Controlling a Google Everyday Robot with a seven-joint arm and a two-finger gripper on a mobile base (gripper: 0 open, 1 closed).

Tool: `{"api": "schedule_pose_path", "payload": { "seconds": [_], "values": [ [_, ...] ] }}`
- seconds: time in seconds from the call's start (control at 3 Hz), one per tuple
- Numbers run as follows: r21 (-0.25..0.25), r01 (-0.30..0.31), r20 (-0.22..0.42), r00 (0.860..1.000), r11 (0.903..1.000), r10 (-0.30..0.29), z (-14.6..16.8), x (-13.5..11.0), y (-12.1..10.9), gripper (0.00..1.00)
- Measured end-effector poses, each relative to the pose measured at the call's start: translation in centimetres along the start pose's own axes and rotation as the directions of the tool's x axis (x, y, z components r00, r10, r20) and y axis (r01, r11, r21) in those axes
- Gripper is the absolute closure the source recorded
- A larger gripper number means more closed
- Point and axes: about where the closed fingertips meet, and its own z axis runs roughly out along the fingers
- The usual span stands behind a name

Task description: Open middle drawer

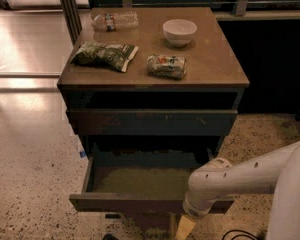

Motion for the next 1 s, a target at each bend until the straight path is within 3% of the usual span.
{"api": "schedule_pose_path", "payload": {
  "seconds": [0.33, 1.0],
  "values": [
    [-0.065, -0.039, -0.020, 0.999, 0.9971, 0.038, 1.56, 2.01, 1.61, 0.00],
    [-0.082, -0.039, -0.011, 0.999, 0.9959, 0.038, 1.67, 2.07, 2.17, 0.00]
  ]
}}
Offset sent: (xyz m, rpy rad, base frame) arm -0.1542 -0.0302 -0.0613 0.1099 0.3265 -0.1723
